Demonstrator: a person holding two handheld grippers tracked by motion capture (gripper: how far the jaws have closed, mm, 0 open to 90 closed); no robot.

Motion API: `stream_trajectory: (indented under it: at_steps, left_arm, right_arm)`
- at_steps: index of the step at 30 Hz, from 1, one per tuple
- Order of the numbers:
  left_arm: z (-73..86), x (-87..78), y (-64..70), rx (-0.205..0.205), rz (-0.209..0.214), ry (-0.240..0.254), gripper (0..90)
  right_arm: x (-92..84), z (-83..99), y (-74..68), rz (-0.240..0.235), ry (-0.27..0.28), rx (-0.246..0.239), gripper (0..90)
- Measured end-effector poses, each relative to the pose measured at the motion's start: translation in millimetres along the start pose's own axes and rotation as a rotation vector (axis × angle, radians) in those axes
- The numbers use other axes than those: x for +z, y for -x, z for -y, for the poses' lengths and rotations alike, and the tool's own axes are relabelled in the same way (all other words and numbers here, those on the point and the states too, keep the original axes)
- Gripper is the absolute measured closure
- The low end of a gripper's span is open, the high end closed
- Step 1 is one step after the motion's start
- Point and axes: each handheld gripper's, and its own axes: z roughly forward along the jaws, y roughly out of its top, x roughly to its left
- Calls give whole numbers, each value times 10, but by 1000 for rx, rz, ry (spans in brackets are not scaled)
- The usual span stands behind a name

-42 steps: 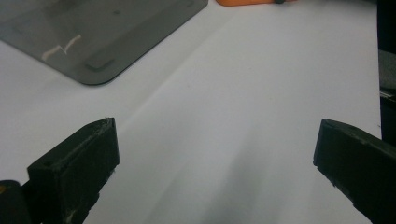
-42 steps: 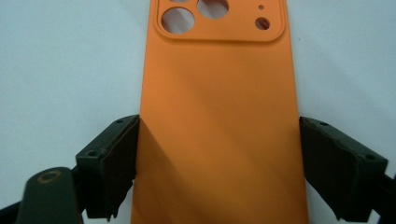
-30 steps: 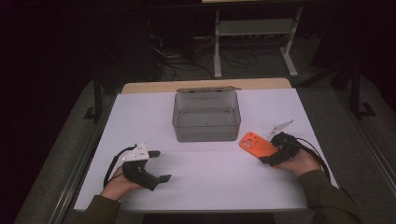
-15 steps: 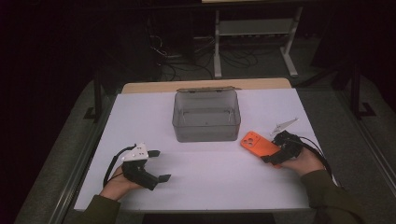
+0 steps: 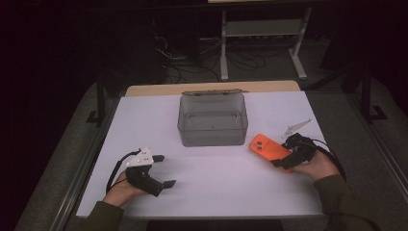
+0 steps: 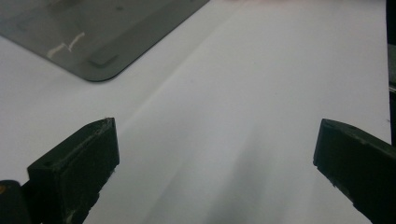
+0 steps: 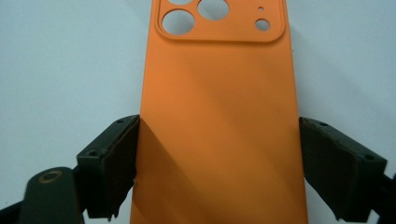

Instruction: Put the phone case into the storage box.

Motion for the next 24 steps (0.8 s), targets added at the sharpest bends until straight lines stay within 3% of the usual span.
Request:
stream_trajectory:
  at_steps: [3,24]
  left_arm:
    - [-4,-21,-10,-5,-13,6,0]
    - [-17,-18,-24,-12,-1,26,0]
  right_arm:
    - [-14,-9,-7,-3,0,-6,158]
    - [-138,-47,-127,-54,43,-51,157]
